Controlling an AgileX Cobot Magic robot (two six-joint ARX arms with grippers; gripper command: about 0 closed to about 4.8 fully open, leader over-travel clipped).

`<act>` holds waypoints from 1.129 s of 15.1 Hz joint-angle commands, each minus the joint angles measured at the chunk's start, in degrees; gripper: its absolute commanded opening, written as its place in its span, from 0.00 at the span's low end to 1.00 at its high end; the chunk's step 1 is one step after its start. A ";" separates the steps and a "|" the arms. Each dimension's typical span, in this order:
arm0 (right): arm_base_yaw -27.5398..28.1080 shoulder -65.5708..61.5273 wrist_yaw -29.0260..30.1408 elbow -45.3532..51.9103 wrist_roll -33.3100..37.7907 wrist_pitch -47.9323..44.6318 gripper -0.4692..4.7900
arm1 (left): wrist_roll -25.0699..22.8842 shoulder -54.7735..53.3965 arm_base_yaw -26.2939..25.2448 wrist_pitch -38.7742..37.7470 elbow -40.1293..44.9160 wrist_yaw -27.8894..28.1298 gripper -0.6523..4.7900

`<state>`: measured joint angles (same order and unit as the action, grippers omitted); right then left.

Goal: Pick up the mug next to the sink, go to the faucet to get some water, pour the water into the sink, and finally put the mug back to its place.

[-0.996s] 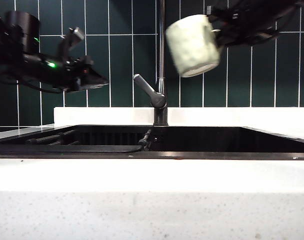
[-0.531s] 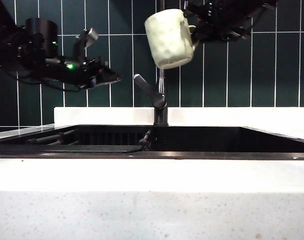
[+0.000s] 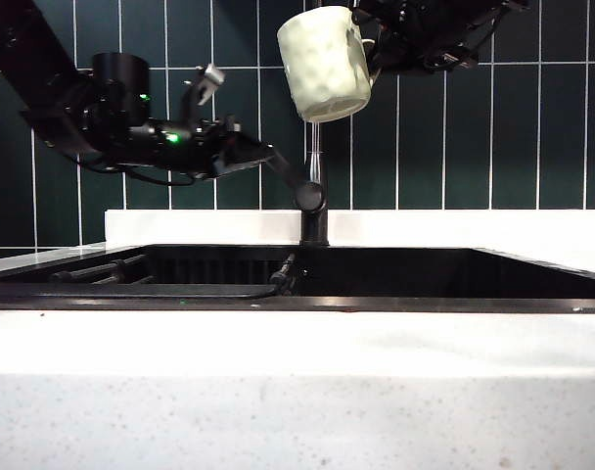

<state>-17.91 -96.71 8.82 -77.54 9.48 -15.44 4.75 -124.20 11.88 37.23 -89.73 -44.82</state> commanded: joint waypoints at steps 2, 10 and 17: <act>-0.09 0.68 0.37 -0.57 0.59 -2.34 0.09 | 0.26 0.33 1.25 3.50 -1.46 -1.90 0.53; -0.09 0.68 1.79 -0.57 0.20 -2.60 0.09 | 5.33 0.37 1.25 0.37 -1.57 -14.58 0.53; -0.07 0.66 1.36 -0.57 -3.91 -2.32 0.09 | 4.26 1.51 1.25 10.16 -1.77 -8.70 0.53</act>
<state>-17.91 -96.71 10.11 -77.54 5.21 -14.92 10.48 -123.11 13.13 46.61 -91.20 -55.99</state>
